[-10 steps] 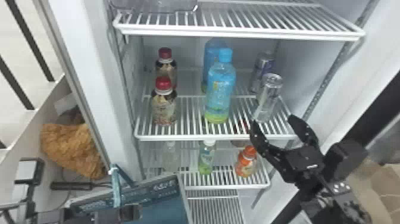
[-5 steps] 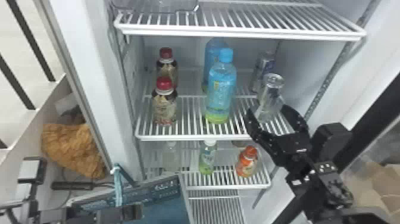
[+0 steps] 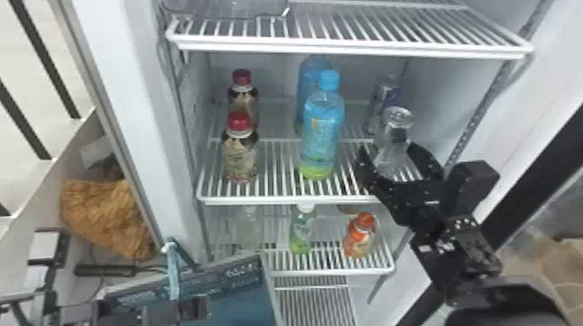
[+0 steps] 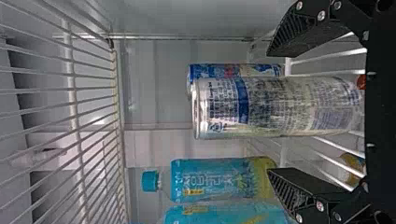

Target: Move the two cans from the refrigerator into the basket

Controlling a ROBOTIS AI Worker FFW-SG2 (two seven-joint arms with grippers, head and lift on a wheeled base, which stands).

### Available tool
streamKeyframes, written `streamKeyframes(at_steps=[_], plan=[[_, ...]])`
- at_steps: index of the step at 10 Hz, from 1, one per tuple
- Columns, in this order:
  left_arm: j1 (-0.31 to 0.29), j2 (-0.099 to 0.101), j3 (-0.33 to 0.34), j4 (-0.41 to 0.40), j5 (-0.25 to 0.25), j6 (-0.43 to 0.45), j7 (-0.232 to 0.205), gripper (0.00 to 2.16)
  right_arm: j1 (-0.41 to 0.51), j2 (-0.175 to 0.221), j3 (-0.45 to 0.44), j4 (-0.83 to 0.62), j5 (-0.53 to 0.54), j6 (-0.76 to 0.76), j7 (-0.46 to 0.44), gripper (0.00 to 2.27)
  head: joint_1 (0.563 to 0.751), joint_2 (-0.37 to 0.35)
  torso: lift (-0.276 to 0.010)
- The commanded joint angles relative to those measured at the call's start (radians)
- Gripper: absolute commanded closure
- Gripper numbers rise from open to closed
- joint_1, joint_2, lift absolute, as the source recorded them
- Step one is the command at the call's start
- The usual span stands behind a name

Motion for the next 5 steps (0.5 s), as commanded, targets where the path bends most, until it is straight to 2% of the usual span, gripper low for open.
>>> streamKeyframes(at_steps=[1, 5], plan=[[-0.005, 0.002, -0.005, 0.004, 0.001, -0.002, 0.0, 1.2, -0.048, 0.0, 0.005, 0.045, 0.001, 0.002, 0.0, 0.18, 0.695, -0.09, -0.025], [-0.01, 0.005, -0.009, 0.009, 0.005, -0.002, 0.001, 1.2, -0.092, 0.0, 0.005, 0.095, -0.009, 0.016, -0.001, 0.2, 0.695, -0.089, -0.025]])
